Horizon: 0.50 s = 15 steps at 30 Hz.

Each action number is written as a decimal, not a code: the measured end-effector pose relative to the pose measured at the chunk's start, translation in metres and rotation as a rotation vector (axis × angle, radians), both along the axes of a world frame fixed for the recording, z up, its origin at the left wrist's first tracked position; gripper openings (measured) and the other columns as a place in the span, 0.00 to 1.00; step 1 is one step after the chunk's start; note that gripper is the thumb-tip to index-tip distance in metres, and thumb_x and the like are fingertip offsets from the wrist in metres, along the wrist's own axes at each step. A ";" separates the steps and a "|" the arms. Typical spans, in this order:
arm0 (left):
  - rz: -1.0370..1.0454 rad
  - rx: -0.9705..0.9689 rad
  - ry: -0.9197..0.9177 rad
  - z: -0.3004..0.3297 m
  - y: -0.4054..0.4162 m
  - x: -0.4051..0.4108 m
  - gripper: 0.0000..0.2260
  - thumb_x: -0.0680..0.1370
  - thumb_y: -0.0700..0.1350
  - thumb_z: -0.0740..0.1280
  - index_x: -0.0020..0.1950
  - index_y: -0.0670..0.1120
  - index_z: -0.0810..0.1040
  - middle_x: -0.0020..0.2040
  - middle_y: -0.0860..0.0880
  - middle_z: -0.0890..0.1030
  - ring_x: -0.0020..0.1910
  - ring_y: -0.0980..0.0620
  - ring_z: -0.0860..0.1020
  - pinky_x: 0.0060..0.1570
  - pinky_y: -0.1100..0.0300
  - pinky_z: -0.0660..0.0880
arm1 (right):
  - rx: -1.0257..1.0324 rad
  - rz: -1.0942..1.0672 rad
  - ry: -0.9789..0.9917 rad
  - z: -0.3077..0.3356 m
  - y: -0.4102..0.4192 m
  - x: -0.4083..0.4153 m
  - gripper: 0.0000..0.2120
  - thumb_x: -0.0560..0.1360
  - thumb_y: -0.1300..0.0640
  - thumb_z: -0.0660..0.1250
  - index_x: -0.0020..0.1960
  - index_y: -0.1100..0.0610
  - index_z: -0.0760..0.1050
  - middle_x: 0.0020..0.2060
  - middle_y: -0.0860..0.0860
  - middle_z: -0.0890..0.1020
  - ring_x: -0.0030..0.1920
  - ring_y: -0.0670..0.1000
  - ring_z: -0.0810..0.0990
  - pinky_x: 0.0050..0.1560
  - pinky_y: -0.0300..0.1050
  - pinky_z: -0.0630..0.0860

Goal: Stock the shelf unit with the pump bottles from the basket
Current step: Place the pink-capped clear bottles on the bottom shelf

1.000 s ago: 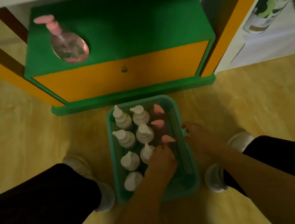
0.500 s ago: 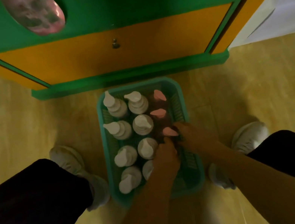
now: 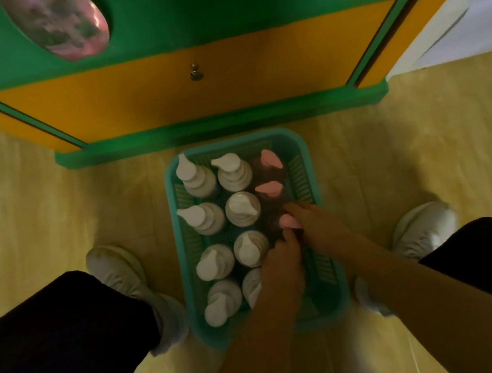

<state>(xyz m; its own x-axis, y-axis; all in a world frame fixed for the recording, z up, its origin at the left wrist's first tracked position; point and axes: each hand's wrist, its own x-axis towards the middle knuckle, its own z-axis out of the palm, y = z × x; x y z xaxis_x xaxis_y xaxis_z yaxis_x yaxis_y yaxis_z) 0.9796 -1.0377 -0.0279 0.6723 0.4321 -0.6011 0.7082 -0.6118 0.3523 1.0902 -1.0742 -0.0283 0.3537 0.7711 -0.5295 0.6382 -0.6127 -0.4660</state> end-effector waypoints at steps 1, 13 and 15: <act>-0.006 -0.009 -0.016 0.004 0.001 -0.001 0.29 0.77 0.42 0.63 0.74 0.41 0.51 0.60 0.41 0.77 0.53 0.42 0.78 0.51 0.51 0.76 | -0.008 -0.005 0.007 0.001 0.000 0.000 0.18 0.76 0.60 0.64 0.65 0.57 0.69 0.64 0.57 0.75 0.63 0.57 0.74 0.64 0.47 0.69; 0.104 -0.126 -0.277 0.106 0.037 -0.012 0.20 0.70 0.49 0.72 0.59 0.45 0.72 0.46 0.49 0.80 0.44 0.50 0.79 0.43 0.62 0.75 | 0.145 -0.198 0.174 0.107 -0.012 0.026 0.20 0.70 0.54 0.73 0.59 0.57 0.75 0.51 0.53 0.80 0.52 0.53 0.78 0.57 0.50 0.75; 0.056 -0.126 -0.308 0.139 0.050 -0.013 0.19 0.71 0.48 0.71 0.58 0.45 0.72 0.44 0.53 0.77 0.41 0.55 0.75 0.39 0.70 0.68 | 0.219 -0.182 0.130 0.140 -0.011 0.031 0.18 0.68 0.48 0.74 0.55 0.53 0.77 0.47 0.47 0.80 0.47 0.48 0.78 0.53 0.50 0.76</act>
<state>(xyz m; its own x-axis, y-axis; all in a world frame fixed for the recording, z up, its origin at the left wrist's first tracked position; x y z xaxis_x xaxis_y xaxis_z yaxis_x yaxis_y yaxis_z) 0.9665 -0.9874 0.1110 0.8079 0.4089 -0.4243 0.5880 -0.5126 0.6256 1.1210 -1.0856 0.1121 0.4364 0.8021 -0.4076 0.4542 -0.5874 -0.6698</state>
